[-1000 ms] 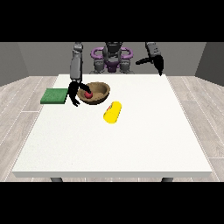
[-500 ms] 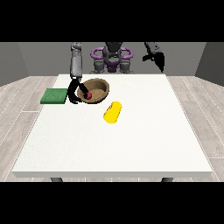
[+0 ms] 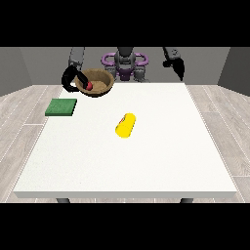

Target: Pick the cup and pour the ball into the bowl, then pick the bowl and place it on the pad

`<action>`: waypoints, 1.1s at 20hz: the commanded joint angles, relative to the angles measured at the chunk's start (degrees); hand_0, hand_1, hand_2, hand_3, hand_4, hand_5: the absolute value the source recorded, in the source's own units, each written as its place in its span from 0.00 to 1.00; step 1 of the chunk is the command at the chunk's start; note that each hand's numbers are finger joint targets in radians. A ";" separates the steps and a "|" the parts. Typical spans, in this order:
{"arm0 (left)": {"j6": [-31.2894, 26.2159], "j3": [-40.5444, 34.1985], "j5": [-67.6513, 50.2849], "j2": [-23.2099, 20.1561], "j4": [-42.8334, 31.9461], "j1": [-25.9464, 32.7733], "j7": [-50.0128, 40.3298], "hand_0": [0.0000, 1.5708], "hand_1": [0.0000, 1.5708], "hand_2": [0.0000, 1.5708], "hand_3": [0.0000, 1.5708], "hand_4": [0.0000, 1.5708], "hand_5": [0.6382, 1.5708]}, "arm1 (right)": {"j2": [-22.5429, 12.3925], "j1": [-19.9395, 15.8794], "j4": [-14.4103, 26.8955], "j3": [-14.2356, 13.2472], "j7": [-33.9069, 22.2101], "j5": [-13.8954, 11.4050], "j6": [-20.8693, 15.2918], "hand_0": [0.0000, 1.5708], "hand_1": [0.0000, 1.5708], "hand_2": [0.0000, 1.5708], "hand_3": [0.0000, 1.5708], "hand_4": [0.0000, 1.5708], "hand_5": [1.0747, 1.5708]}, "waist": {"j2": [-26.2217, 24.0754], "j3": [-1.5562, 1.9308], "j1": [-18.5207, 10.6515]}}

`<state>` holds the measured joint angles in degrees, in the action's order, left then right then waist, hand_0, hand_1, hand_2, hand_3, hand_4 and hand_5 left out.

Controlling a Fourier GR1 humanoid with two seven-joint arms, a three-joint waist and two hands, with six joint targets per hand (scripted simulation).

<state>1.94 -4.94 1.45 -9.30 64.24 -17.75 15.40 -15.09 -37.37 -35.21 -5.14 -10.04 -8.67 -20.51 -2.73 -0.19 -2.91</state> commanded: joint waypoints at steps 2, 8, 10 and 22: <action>-2.83 -2.16 -1.24 -2.83 -1.21 3.16 1.13 0.00 0.00 0.00 0.00 0.64 0.83 | -2.31 0.52 -4.53 0.28 -7.28 0.66 4.76 1.00 1.00 1.00 0.49 0.51 1.00 | -2.80 0.16 2.62; -2.13 -2.48 -1.81 -1.71 1.42 1.83 0.95 0.00 0.00 0.00 0.00 0.67 0.85 | -8.90 3.68 -7.25 -4.67 -4.01 4.00 10.01 1.00 1.00 1.00 0.48 0.50 1.00 | 1.44 0.19 1.43; -3.39 -2.62 -1.98 -2.88 2.37 -0.65 3.10 0.00 0.00 0.00 0.00 0.74 0.88 | -13.56 2.54 -5.08 -7.73 1.68 5.08 11.22 1.00 1.00 1.00 0.43 0.50 1.00 | 7.68 0.21 -0.19; -22.64 -23.72 -18.43 -26.85 -6.92 -2.70 6.96 0.00 0.00 0.00 0.00 0.81 1.00 | -14.71 8.07 -4.89 -12.00 12.85 7.37 10.46 1.00 1.00 1.00 0.00 0.51 0.99 | 14.23 0.19 -2.05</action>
<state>-16.53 -24.32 -13.87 -30.94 60.63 -19.62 20.86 -30.84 -30.07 -40.25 -16.15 -0.81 -1.91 -9.21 8.78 -0.02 -4.55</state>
